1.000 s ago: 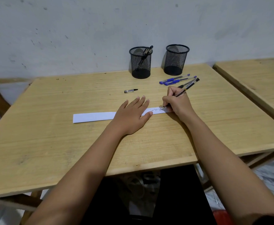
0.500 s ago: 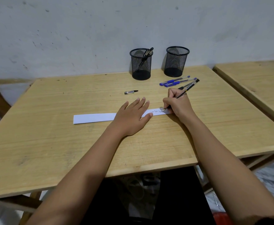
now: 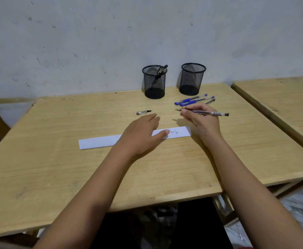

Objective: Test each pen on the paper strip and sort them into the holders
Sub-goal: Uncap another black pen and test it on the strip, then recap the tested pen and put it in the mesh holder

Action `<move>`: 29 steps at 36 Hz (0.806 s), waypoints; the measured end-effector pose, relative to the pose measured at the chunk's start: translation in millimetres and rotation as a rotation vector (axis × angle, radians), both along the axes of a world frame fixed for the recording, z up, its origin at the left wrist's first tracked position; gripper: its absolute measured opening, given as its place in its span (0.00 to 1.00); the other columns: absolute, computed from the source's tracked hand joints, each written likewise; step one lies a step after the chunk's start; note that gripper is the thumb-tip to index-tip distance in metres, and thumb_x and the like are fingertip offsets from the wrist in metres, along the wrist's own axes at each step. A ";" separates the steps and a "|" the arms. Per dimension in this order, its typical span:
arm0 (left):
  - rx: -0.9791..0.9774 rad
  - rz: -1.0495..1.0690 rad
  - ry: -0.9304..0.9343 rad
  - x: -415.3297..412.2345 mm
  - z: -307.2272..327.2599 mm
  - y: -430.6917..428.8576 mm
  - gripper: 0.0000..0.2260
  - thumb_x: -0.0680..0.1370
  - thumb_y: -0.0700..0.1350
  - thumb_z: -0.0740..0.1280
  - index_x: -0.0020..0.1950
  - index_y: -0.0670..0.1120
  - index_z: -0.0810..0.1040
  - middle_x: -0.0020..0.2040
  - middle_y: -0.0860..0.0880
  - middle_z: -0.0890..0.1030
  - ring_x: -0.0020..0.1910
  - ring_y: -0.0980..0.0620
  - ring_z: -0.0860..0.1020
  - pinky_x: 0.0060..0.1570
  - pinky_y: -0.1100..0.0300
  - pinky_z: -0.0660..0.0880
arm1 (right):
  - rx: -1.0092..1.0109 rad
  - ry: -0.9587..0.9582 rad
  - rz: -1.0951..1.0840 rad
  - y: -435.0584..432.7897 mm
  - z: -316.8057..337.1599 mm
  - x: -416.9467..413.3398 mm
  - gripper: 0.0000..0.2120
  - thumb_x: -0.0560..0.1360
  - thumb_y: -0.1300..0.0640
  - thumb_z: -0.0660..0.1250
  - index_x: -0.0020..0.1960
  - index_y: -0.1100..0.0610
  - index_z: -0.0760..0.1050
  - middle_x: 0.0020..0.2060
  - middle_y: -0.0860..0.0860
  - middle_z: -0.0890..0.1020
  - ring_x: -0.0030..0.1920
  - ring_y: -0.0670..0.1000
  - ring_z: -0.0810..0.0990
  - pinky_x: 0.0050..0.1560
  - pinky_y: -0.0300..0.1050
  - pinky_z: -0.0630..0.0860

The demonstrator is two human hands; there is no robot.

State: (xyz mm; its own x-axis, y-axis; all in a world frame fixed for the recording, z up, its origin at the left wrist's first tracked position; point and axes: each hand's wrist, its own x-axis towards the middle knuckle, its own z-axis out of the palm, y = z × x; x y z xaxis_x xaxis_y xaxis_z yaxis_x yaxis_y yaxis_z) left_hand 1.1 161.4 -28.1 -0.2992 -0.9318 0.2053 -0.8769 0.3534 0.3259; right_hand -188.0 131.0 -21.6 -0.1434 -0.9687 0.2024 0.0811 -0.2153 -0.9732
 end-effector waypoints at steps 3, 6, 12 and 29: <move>-0.001 0.056 0.093 7.7 5.1 -10.3 0.23 0.80 0.56 0.56 0.71 0.46 0.67 0.72 0.50 0.66 0.71 0.51 0.64 0.67 0.54 0.64 | 0.016 -0.082 0.077 0.3 3.7 -1.5 0.08 0.67 0.68 0.72 0.46 0.63 0.81 0.43 0.58 0.85 0.47 0.55 0.84 0.54 0.44 0.79; 0.049 0.086 0.107 17.4 2.3 -23.2 0.18 0.81 0.48 0.57 0.68 0.42 0.70 0.68 0.46 0.71 0.66 0.47 0.68 0.62 0.51 0.68 | 0.030 -0.145 0.149 1.8 2.0 -0.6 0.11 0.68 0.69 0.71 0.51 0.68 0.79 0.44 0.60 0.84 0.48 0.57 0.84 0.54 0.43 0.79; 0.154 0.108 -0.017 27.3 -23.6 -36.9 0.12 0.79 0.46 0.61 0.55 0.39 0.76 0.57 0.42 0.75 0.55 0.44 0.73 0.53 0.51 0.72 | 0.065 -0.106 0.248 -0.7 -4.7 -4.0 0.08 0.70 0.68 0.70 0.49 0.65 0.81 0.46 0.61 0.84 0.50 0.60 0.83 0.58 0.47 0.77; 0.025 0.141 0.400 26.0 -14.2 -54.4 0.07 0.76 0.37 0.64 0.51 0.42 0.80 0.50 0.46 0.79 0.49 0.49 0.77 0.49 0.60 0.72 | 0.033 0.017 0.199 -30.9 3.6 8.6 0.07 0.66 0.69 0.73 0.37 0.60 0.78 0.37 0.57 0.83 0.40 0.54 0.81 0.51 0.48 0.78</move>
State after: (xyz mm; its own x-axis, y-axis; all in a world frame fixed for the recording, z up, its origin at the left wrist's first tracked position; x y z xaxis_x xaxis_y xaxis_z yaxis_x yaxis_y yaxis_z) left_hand 27.2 107.1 -42.3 -0.0698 -0.9641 0.2564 -0.7188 0.2268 0.6572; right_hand -179.3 100.0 -18.0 0.0550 -0.9837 0.1712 0.1022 -0.1650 -0.9810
